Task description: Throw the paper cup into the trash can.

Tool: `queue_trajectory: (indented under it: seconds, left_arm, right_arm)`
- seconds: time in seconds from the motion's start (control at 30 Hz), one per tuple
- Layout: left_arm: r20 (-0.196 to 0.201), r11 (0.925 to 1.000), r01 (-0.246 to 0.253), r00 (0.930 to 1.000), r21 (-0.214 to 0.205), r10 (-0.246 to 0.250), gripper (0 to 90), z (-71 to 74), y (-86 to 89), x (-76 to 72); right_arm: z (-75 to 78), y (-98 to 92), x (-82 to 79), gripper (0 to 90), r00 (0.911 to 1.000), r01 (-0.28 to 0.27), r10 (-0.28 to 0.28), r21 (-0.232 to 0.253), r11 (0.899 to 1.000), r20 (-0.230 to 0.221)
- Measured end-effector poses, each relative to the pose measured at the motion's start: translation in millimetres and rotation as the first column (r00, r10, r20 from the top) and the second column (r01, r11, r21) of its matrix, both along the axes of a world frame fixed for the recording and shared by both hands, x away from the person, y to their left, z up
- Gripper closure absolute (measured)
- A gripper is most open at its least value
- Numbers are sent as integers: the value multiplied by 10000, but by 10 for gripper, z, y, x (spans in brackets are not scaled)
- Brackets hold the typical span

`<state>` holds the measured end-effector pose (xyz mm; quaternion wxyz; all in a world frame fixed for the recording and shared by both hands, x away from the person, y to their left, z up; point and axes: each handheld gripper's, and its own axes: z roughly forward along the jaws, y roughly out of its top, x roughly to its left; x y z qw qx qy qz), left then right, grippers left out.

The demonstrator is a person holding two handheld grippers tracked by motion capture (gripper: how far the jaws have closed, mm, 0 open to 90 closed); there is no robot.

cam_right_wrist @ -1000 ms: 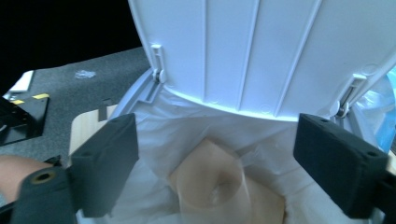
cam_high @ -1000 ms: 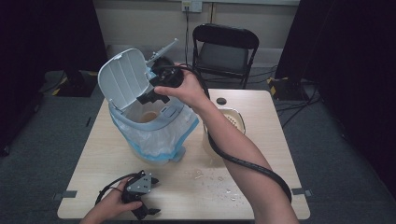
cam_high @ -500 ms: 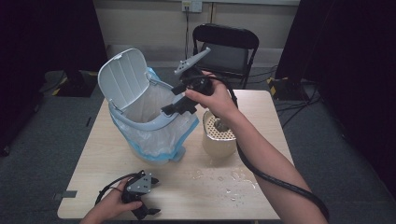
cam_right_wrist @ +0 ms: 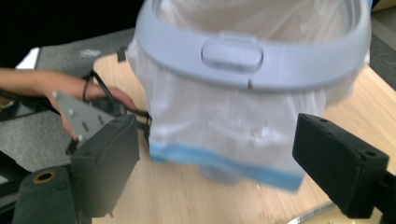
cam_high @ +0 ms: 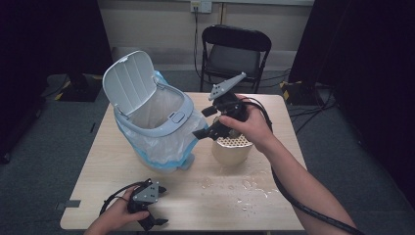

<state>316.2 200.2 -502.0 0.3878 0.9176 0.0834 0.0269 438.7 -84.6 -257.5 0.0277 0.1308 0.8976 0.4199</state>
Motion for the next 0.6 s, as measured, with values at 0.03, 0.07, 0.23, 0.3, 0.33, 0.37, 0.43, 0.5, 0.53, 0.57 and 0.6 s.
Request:
queue_trajectory:
  seconds: [0.03,0.07,0.23,0.3,0.33,0.37,0.43,0.5,0.53,0.57,0.6]
  left_arm:
    - [4,10000,2,10000,2,-2,0,0,0,0]
    - [0,10000,1,10000,2,-1,0,0,0,0]
    - [44,10000,15,10000,-52,-15,0,-8,0,2]
    - [41,10000,12,10000,-56,-11,0,-8,0,2]
    - [38,10000,10,10000,-54,-10,0,-8,0,2]
    - [40,10000,9,10000,-56,-9,0,-8,0,2]
    - [43,10000,12,10000,-58,-12,0,-8,0,2]
    - [45,10000,11,10000,-58,-11,0,-8,0,1]
    - [44,10000,10,10000,-58,-10,0,-8,0,1]
    - [38,10000,10,10000,-52,-10,0,-8,0,2]
    - [40,10000,10,10000,-54,-10,0,-8,0,2]
  right_arm:
    - [-27,-30,-20,142,10000,20,-20,-25,10000,-12]
    - [-54,-62,-37,143,10000,24,-25,-40,10000,-46]
    - [-175,-204,-125,142,9998,168,-168,41,9999,-97]
    - [-215,-243,-146,142,9998,155,-154,83,9998,-150]
    - [-237,-264,-158,143,9998,155,-154,76,9999,-147]
    - [-264,-291,-172,142,9997,204,-202,86,9998,-128]
    - [-306,-326,-191,143,9996,263,-262,111,9996,-112]
    - [-358,-364,-212,143,9993,359,-358,145,9993,-57]
    - [-385,-381,-223,142,9992,391,-390,155,9991,-52]
    - [-412,-397,-231,142,9992,396,-396,146,9991,-59]
    - [-438,-412,-238,143,9991,413,-413,100,9991,-48]
